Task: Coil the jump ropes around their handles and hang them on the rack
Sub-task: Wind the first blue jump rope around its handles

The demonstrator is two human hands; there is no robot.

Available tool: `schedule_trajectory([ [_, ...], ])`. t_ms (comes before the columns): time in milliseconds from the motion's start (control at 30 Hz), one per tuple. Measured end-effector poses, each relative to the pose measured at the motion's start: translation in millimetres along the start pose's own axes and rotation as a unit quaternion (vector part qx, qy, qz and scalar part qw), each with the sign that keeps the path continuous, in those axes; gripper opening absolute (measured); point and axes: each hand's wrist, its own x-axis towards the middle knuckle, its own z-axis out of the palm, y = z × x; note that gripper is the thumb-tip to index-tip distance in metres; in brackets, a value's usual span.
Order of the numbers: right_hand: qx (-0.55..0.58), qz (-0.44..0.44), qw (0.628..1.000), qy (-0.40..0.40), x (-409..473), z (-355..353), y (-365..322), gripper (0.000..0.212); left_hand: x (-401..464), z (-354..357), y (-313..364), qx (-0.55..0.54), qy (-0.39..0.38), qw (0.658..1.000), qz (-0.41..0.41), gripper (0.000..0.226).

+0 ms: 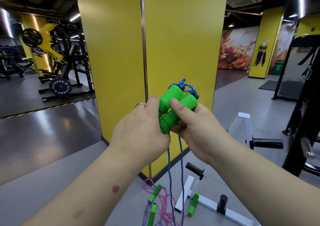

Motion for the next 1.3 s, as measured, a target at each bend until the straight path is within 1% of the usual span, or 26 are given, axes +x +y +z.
schedule_trajectory([
  [67,-0.006,0.003,1.000,0.017,3,-4,0,0.039,2,-3,-5,0.015,-0.012,1.000,-0.006,0.041],
  [100,-0.021,-0.003,0.999,0.046,6,-8,-1,0.039,3,-5,-8,0.027,-0.022,0.999,-0.005,0.041],
  [167,-0.087,-0.054,0.990,0.097,14,-19,-7,0.039,7,-9,-13,0.050,-0.037,0.998,0.006,0.042],
  [200,-0.129,-0.075,0.985,0.089,17,-24,-11,0.047,9,-11,-14,0.060,-0.044,0.997,0.013,0.043],
  [267,-0.220,-0.073,0.973,0.007,24,-31,-19,0.072,14,-16,-16,0.071,-0.059,0.995,0.027,0.043],
  [300,-0.254,-0.054,0.965,-0.045,26,-33,-23,0.079,17,-19,-16,0.073,-0.070,0.994,0.034,0.043],
  [333,-0.270,-0.033,0.958,-0.095,26,-34,-27,0.079,19,-22,-17,0.072,-0.081,0.993,0.039,0.044],
  [400,-0.244,0.008,0.956,-0.165,27,-36,-33,0.067,23,-29,-21,0.053,-0.106,0.992,0.036,0.043],
  [467,-0.184,0.066,0.963,-0.188,27,-39,-36,0.052,25,-39,-27,0.015,-0.133,0.991,0.024,0.041],
  [533,-0.172,0.096,0.958,-0.207,25,-41,-37,0.039,24,-48,-32,-0.023,-0.159,0.987,0.012,0.038],
  [567,-0.199,0.091,0.953,-0.209,25,-40,-36,0.038,23,-52,-34,-0.037,-0.174,0.984,0.010,0.037],
  [667,-0.326,0.030,0.920,-0.215,24,-32,-34,0.053,24,-58,-36,-0.056,-0.225,0.973,0.016,0.037],
  [700,-0.361,0.021,0.906,-0.221,23,-30,-33,0.049,24,-59,-34,-0.064,-0.244,0.968,0.020,0.039],
  [733,-0.378,0.023,0.898,-0.223,24,-28,-32,0.036,24,-60,-32,-0.072,-0.262,0.962,0.026,0.041],
  [767,-0.394,0.041,0.892,-0.219,25,-24,-31,0.026,23,-60,-30,-0.079,-0.274,0.958,0.033,0.043],
  [833,-0.444,0.072,0.875,-0.181,23,-18,-31,0.036,21,-62,-24,-0.085,-0.278,0.956,0.050,0.045],
  [867,-0.464,0.068,0.865,-0.179,20,-15,-31,0.036,22,-62,-23,-0.073,-0.269,0.959,0.056,0.045],
  [900,-0.465,0.056,0.869,-0.160,18,-13,-30,0.030,24,-64,-23,-0.051,-0.256,0.964,0.060,0.043],
  [933,-0.446,0.045,0.885,-0.127,21,-13,-26,0.026,27,-65,-27,-0.021,-0.238,0.969,0.062,0.041],
  [1000,-0.416,0.026,0.908,-0.039,28,-20,-24,0.022,33,-69,-42,0.042,-0.195,0.978,0.058,0.039],
  [1067,-0.452,-0.025,0.891,0.036,33,-33,-26,0.017,38,-69,-60,0.108,-0.157,0.980,0.049,0.038],
  [1133,-0.501,-0.089,0.857,0.077,34,-39,-30,0.016,39,-67,-70,0.142,-0.147,0.978,0.040,0.038],
  [1200,-0.564,-0.120,0.812,0.091,34,-42,-27,0.017,39,-65,-71,0.164,-0.141,0.976,0.035,0.038],
  [1233,-0.586,-0.112,0.798,0.082,34,-40,-25,0.016,39,-63,-71,0.175,-0.138,0.974,0.037,0.038],
  [1267,-0.593,-0.094,0.798,0.056,33,-36,-24,0.013,39,-62,-71,0.182,-0.138,0.973,0.042,0.038],
  [1300,-0.582,-0.072,0.810,0.017,32,-31,-25,0.015,39,-61,-70,0.182,-0.142,0.972,0.050,0.039],
])
